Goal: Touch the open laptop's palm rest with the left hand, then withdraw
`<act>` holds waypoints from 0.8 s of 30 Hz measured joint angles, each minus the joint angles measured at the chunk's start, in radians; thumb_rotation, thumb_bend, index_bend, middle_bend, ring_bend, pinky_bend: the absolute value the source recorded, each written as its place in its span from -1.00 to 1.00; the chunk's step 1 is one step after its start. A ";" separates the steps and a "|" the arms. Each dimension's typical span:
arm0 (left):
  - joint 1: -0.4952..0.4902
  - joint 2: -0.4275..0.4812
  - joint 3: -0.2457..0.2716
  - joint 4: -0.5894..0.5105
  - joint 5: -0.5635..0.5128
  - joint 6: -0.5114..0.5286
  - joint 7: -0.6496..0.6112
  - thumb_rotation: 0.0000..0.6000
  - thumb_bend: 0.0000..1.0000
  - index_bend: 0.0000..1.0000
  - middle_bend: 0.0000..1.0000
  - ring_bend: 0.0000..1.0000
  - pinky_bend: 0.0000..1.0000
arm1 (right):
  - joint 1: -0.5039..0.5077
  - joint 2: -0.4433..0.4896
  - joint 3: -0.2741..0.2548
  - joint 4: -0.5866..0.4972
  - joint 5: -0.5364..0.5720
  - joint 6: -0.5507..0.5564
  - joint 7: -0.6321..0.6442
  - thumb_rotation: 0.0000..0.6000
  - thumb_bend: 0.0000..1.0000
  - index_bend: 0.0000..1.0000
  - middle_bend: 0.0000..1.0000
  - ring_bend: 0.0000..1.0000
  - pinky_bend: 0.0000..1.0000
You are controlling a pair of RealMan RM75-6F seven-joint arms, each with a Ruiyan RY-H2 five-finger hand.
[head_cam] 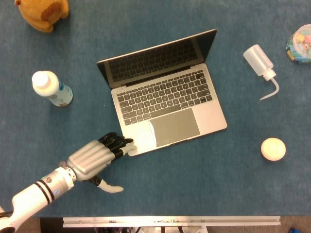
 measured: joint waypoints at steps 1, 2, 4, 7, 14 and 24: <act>-0.003 -0.008 0.001 0.007 0.003 0.002 -0.001 -0.28 -0.76 -1.00 -1.00 -1.00 -1.00 | -0.001 0.000 0.000 0.002 0.000 0.001 0.002 1.00 -1.00 -0.41 -0.58 -0.92 -1.00; -0.006 -0.018 0.002 0.015 0.007 0.006 -0.005 -0.28 -0.76 -1.00 -1.00 -1.00 -1.00 | -0.002 0.001 0.000 0.003 0.001 0.001 0.003 1.00 -1.00 -0.41 -0.58 -0.92 -1.00; -0.012 -0.032 0.005 0.027 0.014 0.012 -0.013 -0.28 -0.76 -1.00 -1.00 -1.00 -1.00 | -0.003 0.002 0.000 0.005 0.003 0.002 0.006 1.00 -1.00 -0.41 -0.58 -0.92 -1.00; -0.022 -0.051 0.011 0.045 0.021 0.016 -0.024 -0.28 -0.76 -1.00 -1.00 -1.00 -1.00 | -0.005 0.004 0.001 0.008 0.005 0.004 0.009 1.00 -1.00 -0.41 -0.58 -0.92 -1.00; -0.040 -0.088 0.015 0.094 0.025 0.033 -0.039 -0.27 -0.76 -1.00 -1.00 -1.00 -1.00 | -0.007 0.006 0.002 0.010 0.008 0.005 0.011 1.00 -1.00 -0.41 -0.58 -0.92 -1.00; -0.046 -0.112 0.032 0.134 0.019 0.052 -0.020 -0.27 -0.76 -1.00 -1.00 -1.00 -1.00 | -0.006 0.005 0.003 0.006 0.009 0.004 0.006 1.00 -1.00 -0.41 -0.58 -0.92 -1.00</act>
